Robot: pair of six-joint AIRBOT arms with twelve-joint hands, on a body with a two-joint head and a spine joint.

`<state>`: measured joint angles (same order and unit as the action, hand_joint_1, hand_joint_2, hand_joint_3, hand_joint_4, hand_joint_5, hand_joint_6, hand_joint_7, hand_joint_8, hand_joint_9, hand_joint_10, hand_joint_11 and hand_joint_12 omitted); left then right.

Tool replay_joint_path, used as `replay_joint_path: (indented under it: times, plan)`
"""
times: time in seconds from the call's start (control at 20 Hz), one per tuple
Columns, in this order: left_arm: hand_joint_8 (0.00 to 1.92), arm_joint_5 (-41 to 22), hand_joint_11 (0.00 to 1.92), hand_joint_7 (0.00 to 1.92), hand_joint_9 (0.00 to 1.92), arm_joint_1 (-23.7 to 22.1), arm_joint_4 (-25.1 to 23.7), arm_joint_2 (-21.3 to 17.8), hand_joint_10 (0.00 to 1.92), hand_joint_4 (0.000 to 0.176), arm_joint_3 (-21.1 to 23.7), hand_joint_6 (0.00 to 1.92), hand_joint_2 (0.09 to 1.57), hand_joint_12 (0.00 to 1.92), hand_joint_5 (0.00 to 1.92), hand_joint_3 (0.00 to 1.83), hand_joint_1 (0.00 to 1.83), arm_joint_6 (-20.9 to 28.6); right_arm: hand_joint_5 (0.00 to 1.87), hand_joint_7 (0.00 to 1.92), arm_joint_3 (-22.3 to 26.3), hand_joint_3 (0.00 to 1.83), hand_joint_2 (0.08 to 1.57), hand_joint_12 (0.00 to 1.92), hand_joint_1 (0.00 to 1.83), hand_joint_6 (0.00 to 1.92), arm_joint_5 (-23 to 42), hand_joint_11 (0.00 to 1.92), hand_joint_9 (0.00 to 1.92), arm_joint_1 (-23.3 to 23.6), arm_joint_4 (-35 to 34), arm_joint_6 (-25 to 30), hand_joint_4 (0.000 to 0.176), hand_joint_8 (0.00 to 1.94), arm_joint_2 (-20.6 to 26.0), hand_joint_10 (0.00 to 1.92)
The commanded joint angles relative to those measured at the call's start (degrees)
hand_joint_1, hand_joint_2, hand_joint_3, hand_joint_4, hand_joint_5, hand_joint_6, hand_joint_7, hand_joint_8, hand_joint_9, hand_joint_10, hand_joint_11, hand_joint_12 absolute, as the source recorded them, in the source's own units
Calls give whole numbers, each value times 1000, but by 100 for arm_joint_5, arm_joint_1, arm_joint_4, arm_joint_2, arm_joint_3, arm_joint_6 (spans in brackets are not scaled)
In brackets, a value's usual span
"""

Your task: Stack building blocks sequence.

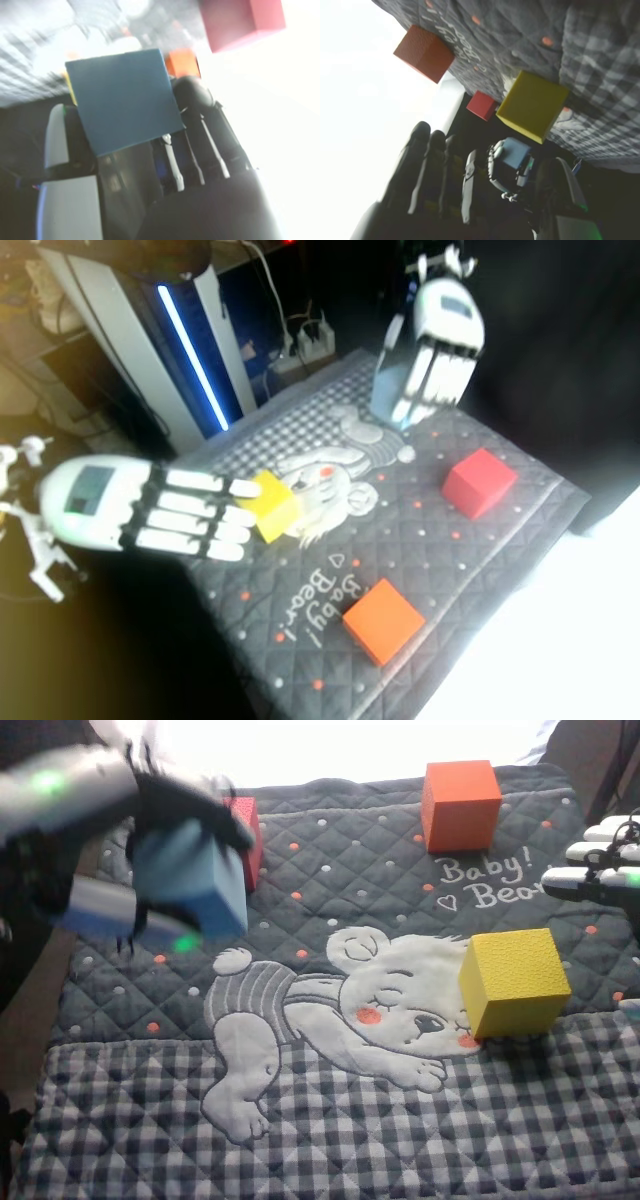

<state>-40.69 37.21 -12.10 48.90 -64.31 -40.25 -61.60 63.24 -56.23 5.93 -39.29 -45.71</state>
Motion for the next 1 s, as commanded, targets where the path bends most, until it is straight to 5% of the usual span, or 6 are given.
replay_joint_path:
  times: [0.0,0.25,0.5,0.6,0.75,0.95]
  plan:
    - [950,-632,704,973,924,-161,333,70,1239,0,-105,824,1098,1350,1016,3,1381,-154,294,272,-23,3,1116,0,740,6,739,203,219,68,-210,17,112,1,24,0]
    - [856,336,852,1040,1002,-1023,524,862,1150,0,-1081,554,1062,1196,1155,0,1385,-246,319,284,-30,3,1125,11,767,9,749,219,235,68,-201,17,86,6,5,8]
    - [740,1210,944,1086,1064,-1450,459,1333,1089,0,-1751,463,1042,1134,1205,0,1391,-268,317,285,-62,0,1118,5,796,2,747,199,226,68,-141,17,98,2,-58,3]
    - [673,1359,893,1120,1063,-1487,535,1391,1082,0,-1855,460,1037,1125,1212,0,1391,-377,308,281,-64,0,1112,12,779,0,746,219,231,68,-134,17,114,0,-58,3]
    - [722,1565,848,1134,1070,-1535,540,1446,1079,0,-1949,108,1026,1161,1344,3,1399,-446,332,301,-77,0,1106,7,755,6,745,213,242,67,-134,17,100,5,-68,6]
    - [897,1671,876,1046,1029,-1537,540,1614,1195,0,-2076,34,1050,1241,1348,1,1399,-448,330,312,-85,0,1104,12,774,2,745,230,258,67,-132,17,88,6,-87,9]
